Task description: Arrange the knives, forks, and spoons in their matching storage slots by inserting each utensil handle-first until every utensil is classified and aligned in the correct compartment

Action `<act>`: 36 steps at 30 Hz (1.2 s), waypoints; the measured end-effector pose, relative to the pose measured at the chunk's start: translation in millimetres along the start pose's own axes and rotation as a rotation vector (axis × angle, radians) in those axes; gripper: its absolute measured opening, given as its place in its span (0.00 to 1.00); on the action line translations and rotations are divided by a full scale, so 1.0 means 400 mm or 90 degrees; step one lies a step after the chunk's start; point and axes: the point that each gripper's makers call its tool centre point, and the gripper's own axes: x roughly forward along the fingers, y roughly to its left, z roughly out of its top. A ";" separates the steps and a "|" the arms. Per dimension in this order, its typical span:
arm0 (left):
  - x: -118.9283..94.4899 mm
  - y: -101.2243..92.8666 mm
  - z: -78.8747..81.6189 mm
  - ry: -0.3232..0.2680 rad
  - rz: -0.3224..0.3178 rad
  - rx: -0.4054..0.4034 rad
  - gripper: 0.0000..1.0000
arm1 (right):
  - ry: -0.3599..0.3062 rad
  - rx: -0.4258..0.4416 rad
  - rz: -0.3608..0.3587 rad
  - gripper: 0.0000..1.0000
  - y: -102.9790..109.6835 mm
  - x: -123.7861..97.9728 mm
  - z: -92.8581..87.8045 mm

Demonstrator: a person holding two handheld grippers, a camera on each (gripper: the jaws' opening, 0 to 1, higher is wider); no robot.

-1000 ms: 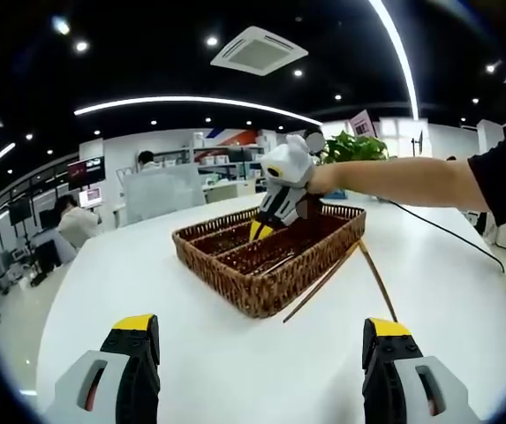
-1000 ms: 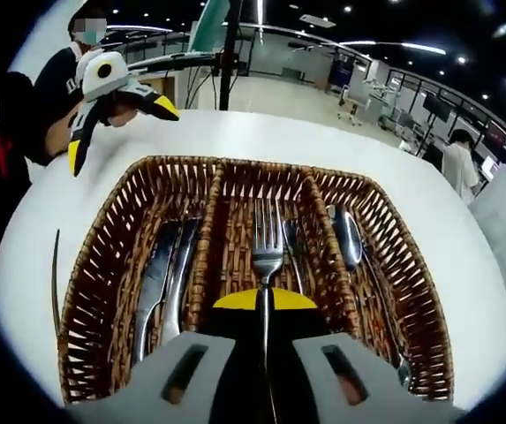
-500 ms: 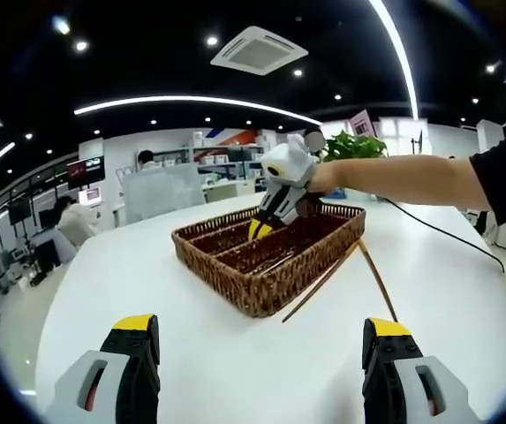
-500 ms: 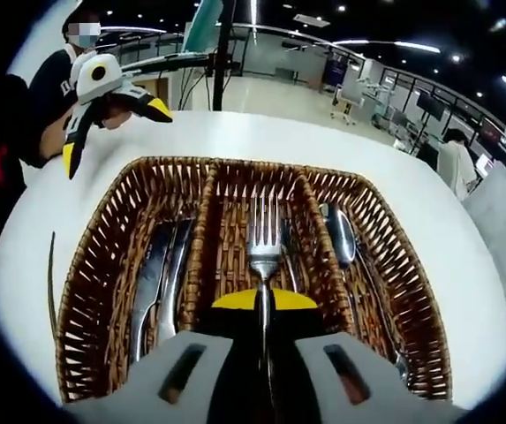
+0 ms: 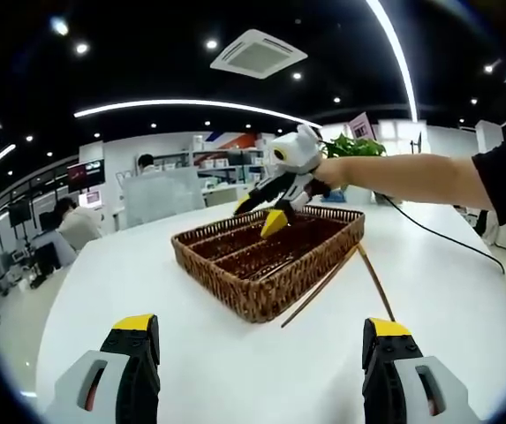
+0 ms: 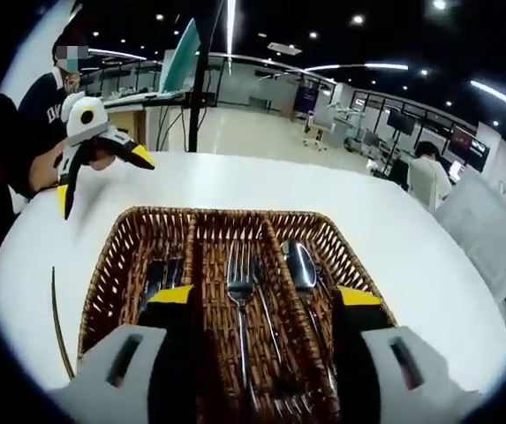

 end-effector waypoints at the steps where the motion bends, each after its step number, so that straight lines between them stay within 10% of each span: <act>1: 0.000 0.000 0.000 0.001 0.000 0.001 1.00 | -0.002 0.005 0.004 0.73 0.009 -0.001 0.001; 5: -0.001 0.002 0.001 -0.001 0.004 0.001 1.00 | -0.034 0.015 -0.019 1.00 0.023 -0.007 0.013; 19: -0.005 0.019 0.039 -0.047 0.030 -0.001 1.00 | -0.041 0.069 -0.118 0.99 -0.027 -0.087 -0.029; 36: 0.003 -0.007 0.075 -0.087 0.025 0.010 1.00 | -0.104 0.138 -0.218 0.99 0.075 -0.280 -0.075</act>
